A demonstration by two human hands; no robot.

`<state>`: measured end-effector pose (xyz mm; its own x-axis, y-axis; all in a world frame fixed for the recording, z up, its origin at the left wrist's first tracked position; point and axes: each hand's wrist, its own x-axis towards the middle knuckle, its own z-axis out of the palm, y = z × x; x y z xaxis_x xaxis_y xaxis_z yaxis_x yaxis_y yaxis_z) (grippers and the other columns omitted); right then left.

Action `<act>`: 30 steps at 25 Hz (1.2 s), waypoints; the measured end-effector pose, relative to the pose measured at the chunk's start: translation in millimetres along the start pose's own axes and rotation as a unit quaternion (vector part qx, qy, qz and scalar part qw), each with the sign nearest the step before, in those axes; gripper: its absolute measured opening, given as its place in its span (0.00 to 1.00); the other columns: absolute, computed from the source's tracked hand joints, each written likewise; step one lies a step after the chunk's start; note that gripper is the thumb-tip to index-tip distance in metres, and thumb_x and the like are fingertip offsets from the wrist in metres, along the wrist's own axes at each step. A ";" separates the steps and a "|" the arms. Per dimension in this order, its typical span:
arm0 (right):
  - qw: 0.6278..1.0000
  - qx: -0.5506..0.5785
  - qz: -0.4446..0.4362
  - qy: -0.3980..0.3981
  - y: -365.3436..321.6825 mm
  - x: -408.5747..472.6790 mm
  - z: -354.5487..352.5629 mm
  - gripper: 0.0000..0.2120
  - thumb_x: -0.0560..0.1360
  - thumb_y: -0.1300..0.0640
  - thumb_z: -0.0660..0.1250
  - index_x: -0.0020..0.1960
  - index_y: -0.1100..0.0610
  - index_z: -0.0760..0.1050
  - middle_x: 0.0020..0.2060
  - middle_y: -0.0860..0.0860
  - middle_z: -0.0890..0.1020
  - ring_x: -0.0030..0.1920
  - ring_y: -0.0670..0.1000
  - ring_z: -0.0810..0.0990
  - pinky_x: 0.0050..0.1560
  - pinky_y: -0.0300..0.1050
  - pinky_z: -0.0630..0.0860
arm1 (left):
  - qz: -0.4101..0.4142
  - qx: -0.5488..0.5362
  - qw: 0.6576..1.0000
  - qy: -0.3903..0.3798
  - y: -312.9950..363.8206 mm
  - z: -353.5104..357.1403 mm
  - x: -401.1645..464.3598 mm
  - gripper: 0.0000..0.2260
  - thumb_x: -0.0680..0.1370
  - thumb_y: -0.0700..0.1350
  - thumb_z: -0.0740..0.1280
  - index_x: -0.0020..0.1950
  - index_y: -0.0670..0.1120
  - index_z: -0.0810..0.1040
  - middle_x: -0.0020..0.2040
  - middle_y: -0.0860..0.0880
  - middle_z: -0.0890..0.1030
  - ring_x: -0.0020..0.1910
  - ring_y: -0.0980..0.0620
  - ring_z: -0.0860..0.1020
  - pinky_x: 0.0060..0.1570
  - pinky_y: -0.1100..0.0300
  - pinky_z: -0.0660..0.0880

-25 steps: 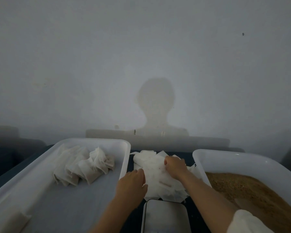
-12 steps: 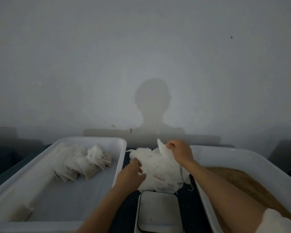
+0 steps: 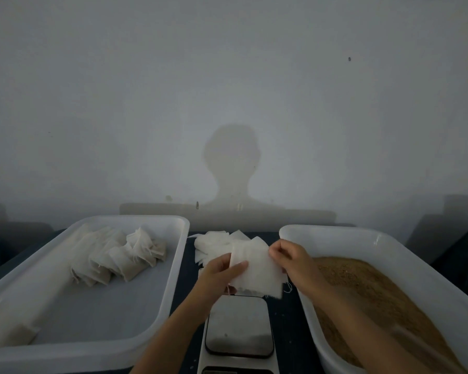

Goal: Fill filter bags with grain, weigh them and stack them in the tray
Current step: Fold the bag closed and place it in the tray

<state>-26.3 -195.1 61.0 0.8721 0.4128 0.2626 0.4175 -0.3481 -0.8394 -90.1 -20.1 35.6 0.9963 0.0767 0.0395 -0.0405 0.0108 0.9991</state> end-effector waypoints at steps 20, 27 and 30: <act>0.983 0.142 0.046 -0.105 -7.9 -17.7 10.3 0.15 0.81 0.51 0.56 0.48 0.61 0.75 0.32 0.47 0.81 0.33 0.44 0.80 0.36 0.37 0.77 | 0.112 0.039 0.990 -0.079 9.3 26.2 0.6 0.09 0.77 0.42 0.64 0.48 0.35 0.74 0.41 0.41 0.82 0.41 0.45 0.82 0.46 0.57 0.79; 0.963 0.219 0.071 -0.138 -7.5 -18.9 9.1 0.21 0.75 0.44 0.59 0.50 0.62 0.74 0.37 0.52 0.80 0.38 0.49 0.79 0.39 0.40 0.77 | 0.114 0.090 0.989 -0.029 5.1 32.5 1.1 0.08 0.80 0.42 0.60 0.42 0.43 0.75 0.35 0.51 0.81 0.36 0.53 0.79 0.40 0.65 0.76; 0.961 0.226 0.076 -0.139 -7.8 -19.9 6.8 0.17 0.72 0.45 0.64 0.47 0.60 0.71 0.35 0.50 0.81 0.40 0.52 0.80 0.41 0.42 0.78 | 0.122 0.083 0.989 -0.012 6.7 37.0 1.2 0.09 0.81 0.39 0.59 0.42 0.43 0.75 0.34 0.51 0.80 0.34 0.56 0.78 0.36 0.66 0.75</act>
<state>-48.7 -194.9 59.2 0.7858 0.6174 0.0361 0.0821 -0.0462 -0.9956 -86.3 -56.8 42.9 0.9601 0.0327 0.2779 -0.2688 -0.1682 0.9484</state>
